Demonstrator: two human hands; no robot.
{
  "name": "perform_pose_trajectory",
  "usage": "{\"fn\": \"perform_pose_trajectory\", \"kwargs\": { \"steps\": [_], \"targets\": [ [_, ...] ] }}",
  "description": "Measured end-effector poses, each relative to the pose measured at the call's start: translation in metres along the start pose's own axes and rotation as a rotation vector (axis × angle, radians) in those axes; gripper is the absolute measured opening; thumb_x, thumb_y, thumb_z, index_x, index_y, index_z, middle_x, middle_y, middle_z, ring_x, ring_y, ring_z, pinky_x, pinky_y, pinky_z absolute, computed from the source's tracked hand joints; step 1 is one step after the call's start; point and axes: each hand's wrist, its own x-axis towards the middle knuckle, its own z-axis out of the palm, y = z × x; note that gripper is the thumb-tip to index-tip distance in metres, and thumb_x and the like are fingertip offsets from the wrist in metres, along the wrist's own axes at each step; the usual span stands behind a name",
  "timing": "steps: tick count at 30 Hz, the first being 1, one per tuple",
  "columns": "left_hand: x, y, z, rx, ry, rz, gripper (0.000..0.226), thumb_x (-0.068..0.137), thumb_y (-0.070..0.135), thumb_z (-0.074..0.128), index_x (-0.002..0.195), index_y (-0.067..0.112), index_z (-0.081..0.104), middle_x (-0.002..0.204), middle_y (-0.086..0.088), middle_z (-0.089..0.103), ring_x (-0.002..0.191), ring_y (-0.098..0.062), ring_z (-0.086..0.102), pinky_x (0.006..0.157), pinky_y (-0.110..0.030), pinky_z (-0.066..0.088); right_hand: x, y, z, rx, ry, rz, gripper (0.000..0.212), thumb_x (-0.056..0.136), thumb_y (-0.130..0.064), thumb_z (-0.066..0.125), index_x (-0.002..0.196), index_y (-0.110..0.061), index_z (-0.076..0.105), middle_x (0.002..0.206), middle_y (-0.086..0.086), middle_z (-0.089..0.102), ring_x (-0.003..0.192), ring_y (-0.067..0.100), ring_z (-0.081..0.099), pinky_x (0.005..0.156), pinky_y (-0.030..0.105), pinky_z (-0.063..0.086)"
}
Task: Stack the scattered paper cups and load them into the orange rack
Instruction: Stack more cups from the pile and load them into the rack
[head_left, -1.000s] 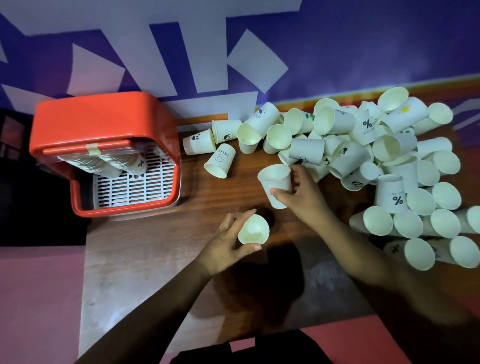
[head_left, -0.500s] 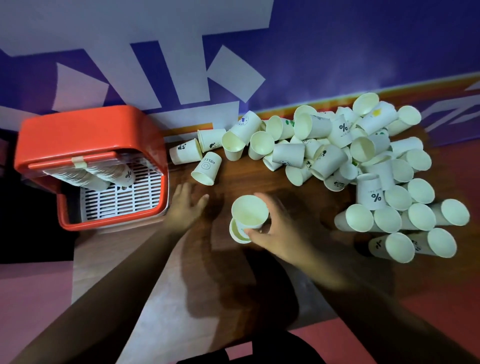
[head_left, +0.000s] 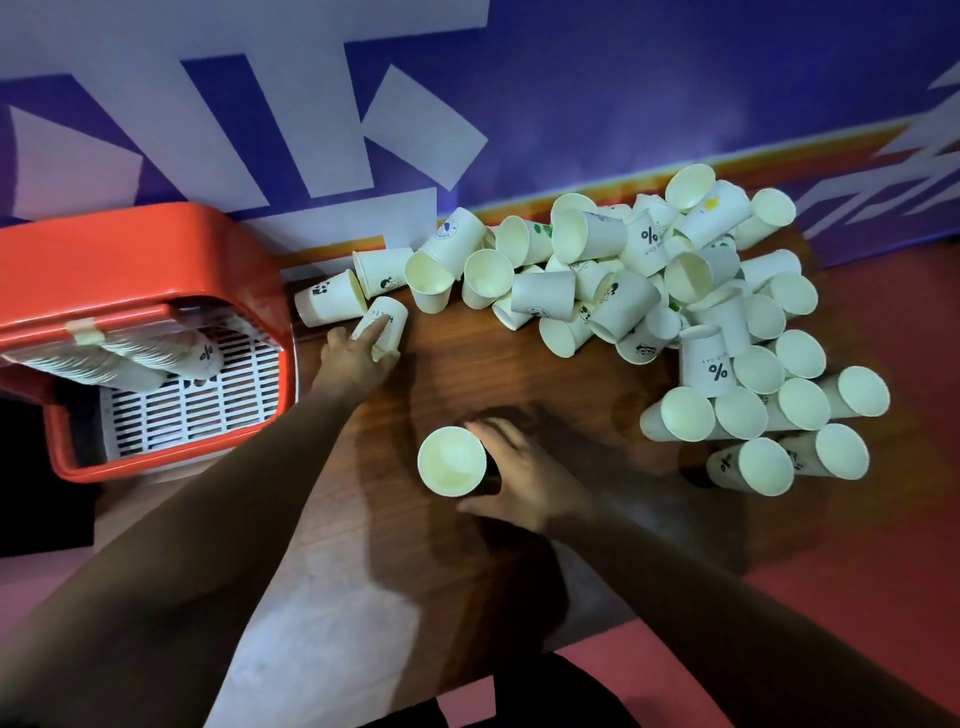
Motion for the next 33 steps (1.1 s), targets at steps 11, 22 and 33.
{"fn": "perform_pose_trajectory", "kwargs": {
  "steps": [11,22,33],
  "targets": [
    [-0.007,-0.001,0.006,-0.017,0.027,0.069,0.047,0.095,0.03,0.062,0.14,0.034,0.05,0.135,-0.023,0.042,0.126,-0.046,0.042,0.11,-0.048,0.036,0.017,0.065,-0.093,-0.088,0.507,0.283,0.057,0.082,-0.029,0.075,0.128,-0.004,0.052,0.131,0.019,0.047,0.123,0.033,0.048,0.104,0.039,0.041],
    [-0.107,0.039,-0.043,-0.734,0.109,0.147,0.022,0.093,0.031,0.062,0.112,0.029,0.052,0.105,0.01,0.061,0.092,0.002,0.057,0.084,-0.027,0.049,0.083,0.112,-0.156,-0.23,0.568,0.568,0.068,0.088,-0.033,0.066,0.139,-0.002,0.034,0.141,0.022,0.038,0.124,0.041,0.047,0.095,0.046,0.045],
    [-0.199,0.043,-0.05,-0.575,-0.075,0.283,0.048,0.079,0.034,0.084,0.114,0.018,0.054,0.105,0.003,0.061,0.102,-0.021,0.062,0.085,-0.037,0.055,0.06,0.106,-0.158,-0.191,0.665,0.315,0.02,0.088,-0.008,0.058,0.099,0.007,0.065,0.099,0.028,0.065,0.095,0.044,0.061,0.079,0.041,0.048]
  ]
}}
